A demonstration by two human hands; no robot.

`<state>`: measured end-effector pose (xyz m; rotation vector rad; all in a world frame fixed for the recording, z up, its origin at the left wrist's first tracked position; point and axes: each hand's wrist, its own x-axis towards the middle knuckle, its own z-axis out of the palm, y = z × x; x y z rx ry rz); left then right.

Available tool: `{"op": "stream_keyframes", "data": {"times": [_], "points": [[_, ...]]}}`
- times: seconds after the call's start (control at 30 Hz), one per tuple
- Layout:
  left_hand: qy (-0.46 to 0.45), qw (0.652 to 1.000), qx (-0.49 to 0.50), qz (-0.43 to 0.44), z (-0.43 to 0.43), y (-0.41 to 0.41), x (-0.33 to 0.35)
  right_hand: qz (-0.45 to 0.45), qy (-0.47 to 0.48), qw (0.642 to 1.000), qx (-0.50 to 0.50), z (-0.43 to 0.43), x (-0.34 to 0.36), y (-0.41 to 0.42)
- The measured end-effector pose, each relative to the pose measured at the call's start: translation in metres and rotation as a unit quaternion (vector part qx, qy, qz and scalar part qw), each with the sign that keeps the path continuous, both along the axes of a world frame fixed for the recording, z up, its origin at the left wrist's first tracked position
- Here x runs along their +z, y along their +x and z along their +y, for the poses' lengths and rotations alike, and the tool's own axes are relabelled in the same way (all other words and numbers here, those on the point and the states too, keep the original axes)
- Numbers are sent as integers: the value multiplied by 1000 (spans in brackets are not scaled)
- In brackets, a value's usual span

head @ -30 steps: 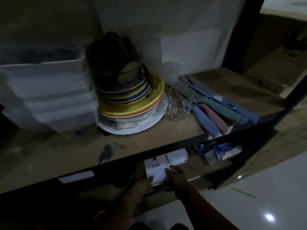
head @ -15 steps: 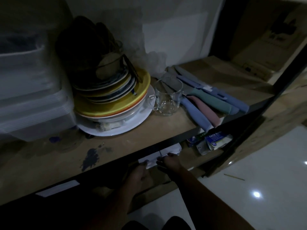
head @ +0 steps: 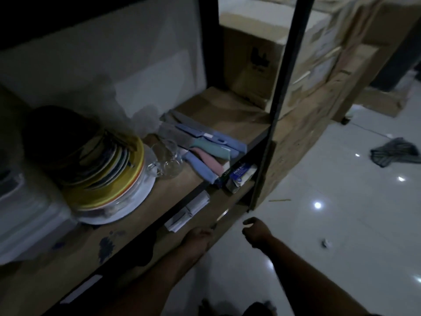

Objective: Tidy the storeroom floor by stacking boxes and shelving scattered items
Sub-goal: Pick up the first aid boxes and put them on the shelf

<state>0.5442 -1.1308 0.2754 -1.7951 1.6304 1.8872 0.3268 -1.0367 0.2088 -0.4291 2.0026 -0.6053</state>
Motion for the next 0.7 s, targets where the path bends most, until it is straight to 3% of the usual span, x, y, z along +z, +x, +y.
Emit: {"op": "stream_keyframes", "data": {"times": [0.07, 0.33, 0.5, 0.7], "points": [[-6, 1000, -22, -13, -2, -19, 12, 16, -7, 1000, -13, 15, -4, -31], [-59, 995, -72, -45, -17, -74, 26, 40, -43, 998, -3, 55, 87, -127], [-122, 988, -71, -66, -14, -111, 27, 54, -32, 998, 8, 71, 102, -204], [-122, 984, -85, -95, -11, -160, 16, 53, -18, 998, 38, 50, 109, -284]]}}
